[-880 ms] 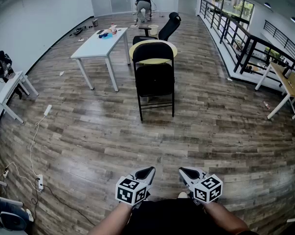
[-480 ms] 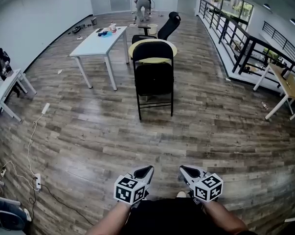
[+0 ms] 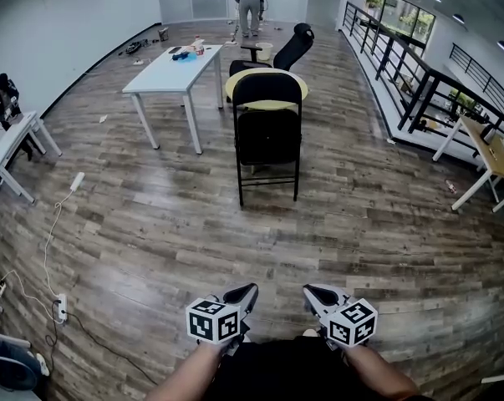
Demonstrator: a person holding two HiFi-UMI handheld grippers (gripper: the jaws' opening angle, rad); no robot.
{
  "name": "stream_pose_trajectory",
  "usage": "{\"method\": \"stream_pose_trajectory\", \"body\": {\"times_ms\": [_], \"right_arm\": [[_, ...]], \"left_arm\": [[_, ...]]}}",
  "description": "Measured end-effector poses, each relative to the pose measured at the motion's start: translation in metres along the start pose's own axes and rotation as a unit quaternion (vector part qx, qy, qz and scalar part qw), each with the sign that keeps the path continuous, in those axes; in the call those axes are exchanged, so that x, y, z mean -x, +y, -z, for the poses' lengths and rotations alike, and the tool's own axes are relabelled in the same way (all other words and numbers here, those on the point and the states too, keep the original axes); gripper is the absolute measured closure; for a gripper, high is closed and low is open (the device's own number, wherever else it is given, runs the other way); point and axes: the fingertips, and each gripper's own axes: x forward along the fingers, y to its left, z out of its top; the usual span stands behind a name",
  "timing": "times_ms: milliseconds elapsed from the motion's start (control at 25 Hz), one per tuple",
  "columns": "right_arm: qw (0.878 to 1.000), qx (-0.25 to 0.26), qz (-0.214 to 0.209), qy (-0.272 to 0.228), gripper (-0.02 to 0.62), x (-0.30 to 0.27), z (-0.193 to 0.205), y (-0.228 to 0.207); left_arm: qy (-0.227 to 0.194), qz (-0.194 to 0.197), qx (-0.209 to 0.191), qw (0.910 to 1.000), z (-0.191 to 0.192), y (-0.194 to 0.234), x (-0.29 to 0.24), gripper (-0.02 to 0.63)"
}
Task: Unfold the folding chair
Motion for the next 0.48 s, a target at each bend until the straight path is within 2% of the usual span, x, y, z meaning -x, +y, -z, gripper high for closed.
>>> {"method": "stream_pose_trajectory", "body": {"times_ms": [200,480], "right_arm": [[1.0,0.002,0.002,0.001,0.589,-0.015,-0.003,0.015],[1.0,0.011,-0.016,0.019,0.589,-0.039,0.006,0.058]], "left_arm": [[-0.009,-0.019,-0.017,0.9996,0.001,0.021,0.023,0.598],[0.008,-0.033,-0.086,0.9957,0.019,0.036,0.051,0.598]]}}
